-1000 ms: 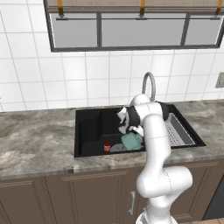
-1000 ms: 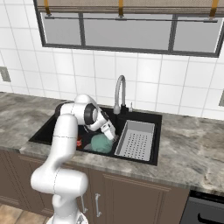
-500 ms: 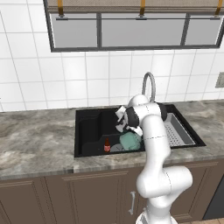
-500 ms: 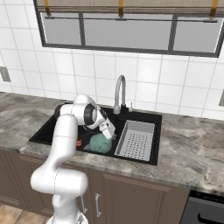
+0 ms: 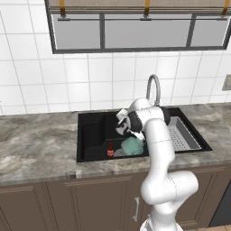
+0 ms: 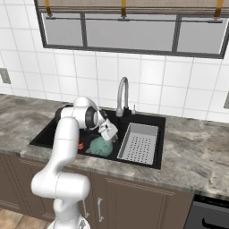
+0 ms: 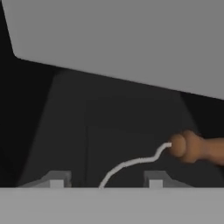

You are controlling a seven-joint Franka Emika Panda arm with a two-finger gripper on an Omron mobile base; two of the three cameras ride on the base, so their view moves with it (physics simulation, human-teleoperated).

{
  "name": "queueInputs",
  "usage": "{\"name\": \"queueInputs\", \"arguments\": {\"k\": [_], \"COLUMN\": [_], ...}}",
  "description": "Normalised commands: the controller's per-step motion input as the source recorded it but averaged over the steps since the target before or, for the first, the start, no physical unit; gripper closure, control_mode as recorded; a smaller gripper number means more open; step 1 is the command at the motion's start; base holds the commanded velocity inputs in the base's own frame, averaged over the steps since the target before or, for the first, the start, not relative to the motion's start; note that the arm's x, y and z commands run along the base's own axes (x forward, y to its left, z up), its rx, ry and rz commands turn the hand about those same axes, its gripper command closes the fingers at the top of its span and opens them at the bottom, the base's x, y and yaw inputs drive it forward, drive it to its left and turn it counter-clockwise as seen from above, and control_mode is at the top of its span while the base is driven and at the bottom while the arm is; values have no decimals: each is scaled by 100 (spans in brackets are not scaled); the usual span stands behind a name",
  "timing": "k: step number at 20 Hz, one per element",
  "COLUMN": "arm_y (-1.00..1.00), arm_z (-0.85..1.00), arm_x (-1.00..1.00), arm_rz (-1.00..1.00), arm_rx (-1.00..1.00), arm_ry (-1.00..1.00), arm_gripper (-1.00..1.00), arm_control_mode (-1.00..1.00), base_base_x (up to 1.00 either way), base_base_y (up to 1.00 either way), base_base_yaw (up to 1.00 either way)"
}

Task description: Open the cabinet, pick the kettle from the cabinet, and place it in the sink.

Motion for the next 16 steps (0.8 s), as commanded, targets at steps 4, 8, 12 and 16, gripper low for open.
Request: {"name": "queueInputs", "arguments": {"k": [4, 8, 12, 16], "arm_y": [28, 30, 39, 41], "arm_z": [-8, -10, -15, -12], "arm_x": [0, 0, -4, -1], "arm_rz": [-14, -13, -14, -13], "arm_rx": [-10, -9, -8, -5], "arm_ry": [-5, -3, -3, -5], "arm_gripper": [-100, -100, -100, -100], "arm_control_mode": [-100, -100, -100, -100], "base_base_x": [0, 0, 0, 0], "base_base_y": [0, 0, 0, 0], "base_base_yaw": [0, 0, 0, 0]}}
